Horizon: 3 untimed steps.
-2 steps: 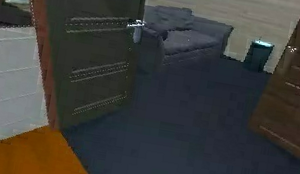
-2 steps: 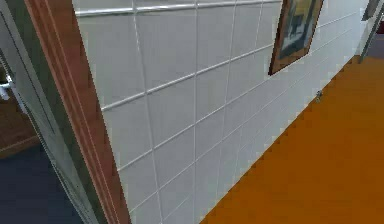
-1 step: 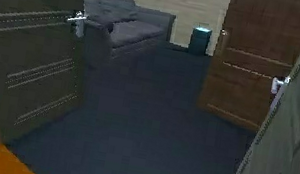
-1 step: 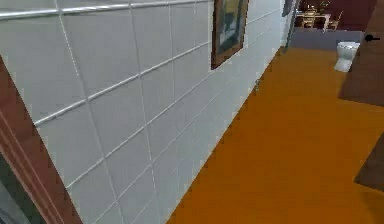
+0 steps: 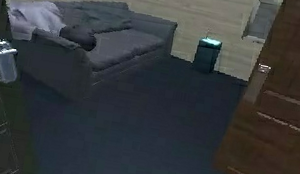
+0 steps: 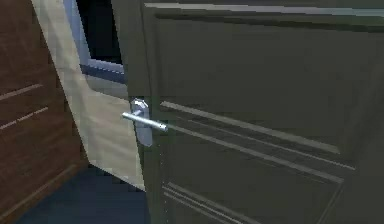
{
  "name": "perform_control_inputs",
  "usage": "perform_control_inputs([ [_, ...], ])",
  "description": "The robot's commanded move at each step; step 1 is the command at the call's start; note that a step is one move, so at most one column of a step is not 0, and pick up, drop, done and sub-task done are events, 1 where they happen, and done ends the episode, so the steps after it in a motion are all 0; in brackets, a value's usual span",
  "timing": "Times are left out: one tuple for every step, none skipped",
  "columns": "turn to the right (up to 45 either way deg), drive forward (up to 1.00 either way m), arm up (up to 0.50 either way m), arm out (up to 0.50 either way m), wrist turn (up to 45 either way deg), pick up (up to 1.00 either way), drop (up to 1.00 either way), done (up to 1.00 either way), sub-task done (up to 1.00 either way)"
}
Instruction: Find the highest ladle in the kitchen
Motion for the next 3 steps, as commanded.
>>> perform_control_inputs([
  [0.0, 1.0, 0.0, 0.0, 0.0, 0.0, 0.0, 0.0, 0.0],
  [6.0, 0.0, 0.0, 0.0, 0.0, 0.0, 0.0, 0.0, 0.0],
  [0.0, 0.35, 0.0, 0.0, 0.0, 0.0, 0.0, 0.0, 0.0],
])
